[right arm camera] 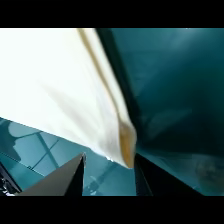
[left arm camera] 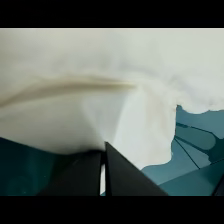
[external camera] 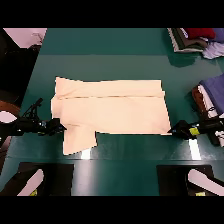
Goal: Fold the shirts.
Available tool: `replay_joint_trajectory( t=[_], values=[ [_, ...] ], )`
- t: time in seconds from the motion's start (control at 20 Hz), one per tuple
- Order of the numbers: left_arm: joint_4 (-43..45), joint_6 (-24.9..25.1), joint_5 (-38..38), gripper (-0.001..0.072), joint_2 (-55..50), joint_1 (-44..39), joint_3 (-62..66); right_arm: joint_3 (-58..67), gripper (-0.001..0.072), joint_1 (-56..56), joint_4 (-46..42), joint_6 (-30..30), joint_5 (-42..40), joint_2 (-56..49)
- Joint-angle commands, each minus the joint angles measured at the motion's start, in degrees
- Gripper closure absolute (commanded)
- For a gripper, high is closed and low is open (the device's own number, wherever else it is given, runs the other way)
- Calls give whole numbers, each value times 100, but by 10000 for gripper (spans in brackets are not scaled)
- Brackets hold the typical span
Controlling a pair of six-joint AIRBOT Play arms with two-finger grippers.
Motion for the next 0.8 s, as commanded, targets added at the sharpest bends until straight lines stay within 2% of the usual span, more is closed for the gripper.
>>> replay_joint_trajectory(
  t=[0.0,0.15,0.2,0.3,0.5,0.75],
  values=[
    [2,61,-20,681,7,-2,7,-79,369,254,177,-76,-380,-109],
    [2,94,-48,682,4,-2,7,-76,650,254,63,-101,-570,188],
    [2,94,-63,682,7,-2,9,-76,694,212,66,-101,-660,372],
    [35,94,-245,684,7,-4,50,-48,695,85,37,-98,-627,754],
    [61,90,-767,684,422,-4,225,308,696,-221,-951,85,402,1705],
    [125,-599,-1657,684,2011,-4,227,376,696,-404,-1969,356,1410,2957]
  ],
)
